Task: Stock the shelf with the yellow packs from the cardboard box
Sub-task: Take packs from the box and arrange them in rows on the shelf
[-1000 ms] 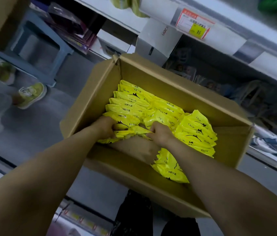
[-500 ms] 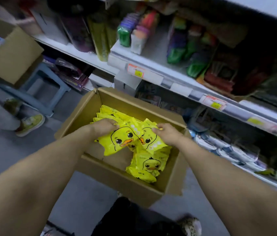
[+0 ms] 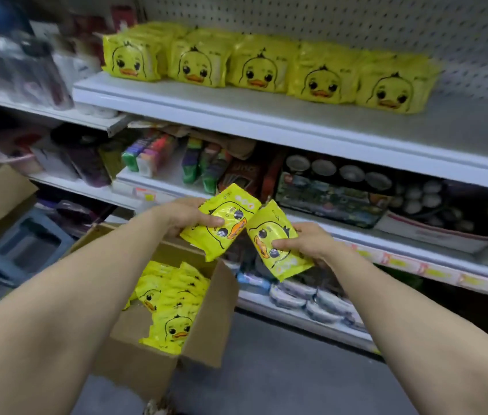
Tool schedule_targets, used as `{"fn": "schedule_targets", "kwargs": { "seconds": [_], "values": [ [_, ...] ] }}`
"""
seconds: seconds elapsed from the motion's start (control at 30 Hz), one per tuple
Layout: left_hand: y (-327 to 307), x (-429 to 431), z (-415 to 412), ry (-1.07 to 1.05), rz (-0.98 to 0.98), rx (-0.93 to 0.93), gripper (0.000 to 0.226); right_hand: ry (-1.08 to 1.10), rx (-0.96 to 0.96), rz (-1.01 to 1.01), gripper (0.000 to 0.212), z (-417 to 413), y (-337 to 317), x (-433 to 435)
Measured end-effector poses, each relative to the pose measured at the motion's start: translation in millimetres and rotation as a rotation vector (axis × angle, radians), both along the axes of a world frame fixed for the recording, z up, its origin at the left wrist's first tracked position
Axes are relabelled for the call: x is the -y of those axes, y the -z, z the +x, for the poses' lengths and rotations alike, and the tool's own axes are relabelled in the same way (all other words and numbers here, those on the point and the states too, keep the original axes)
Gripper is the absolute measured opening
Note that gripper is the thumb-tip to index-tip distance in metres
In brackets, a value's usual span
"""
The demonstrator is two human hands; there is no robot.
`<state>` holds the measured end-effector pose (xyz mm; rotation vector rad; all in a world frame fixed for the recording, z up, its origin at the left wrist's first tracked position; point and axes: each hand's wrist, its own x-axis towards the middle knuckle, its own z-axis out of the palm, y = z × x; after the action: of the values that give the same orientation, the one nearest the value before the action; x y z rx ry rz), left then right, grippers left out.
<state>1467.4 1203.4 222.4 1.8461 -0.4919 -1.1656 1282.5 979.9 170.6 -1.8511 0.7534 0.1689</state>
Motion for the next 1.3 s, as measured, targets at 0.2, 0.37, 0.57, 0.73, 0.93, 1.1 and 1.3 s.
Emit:
{"fn": "schedule_targets", "kwargs": {
  "seconds": [0.2, 0.37, 0.57, 0.73, 0.93, 1.1, 1.3],
  "values": [
    [-60.7, 82.0, -59.5, 0.004, -0.154, 0.127, 0.018, 0.11, 0.13, -0.074, 0.034, -82.7, -66.9, 74.0],
    [-103.2, 134.6, -91.6, 0.097, -0.144, 0.222, 0.022, 0.154, 0.209, -0.212, 0.036, -127.0, -110.7, 120.1],
    [-137.8, 202.4, -98.0, 0.158, -0.144, 0.34, 0.036, 0.178, 0.244, -0.31, 0.033, -160.3, -153.5, 167.6],
    [-156.7, 258.8, -85.5, 0.182, -0.173, 0.396, 0.04, 0.164, 0.237, -0.396, 0.031, -171.4, -185.1, 214.0],
    [-173.2, 325.2, -61.3, 0.168, -0.155, 0.54, 0.061, 0.094, 0.089, -0.548, 0.048, -149.6, -218.4, 274.6],
    [-194.2, 371.6, -39.1, 0.324, -0.261, 0.633, 0.04, -0.064, -0.207, -0.77, 0.064, -124.6, -238.5, 313.4],
    [-197.9, 421.1, -10.0, 0.417, -0.249, 0.671, 0.075, -0.108, -0.232, -0.696, 0.053, -101.4, -234.9, 346.2]
  ]
}}
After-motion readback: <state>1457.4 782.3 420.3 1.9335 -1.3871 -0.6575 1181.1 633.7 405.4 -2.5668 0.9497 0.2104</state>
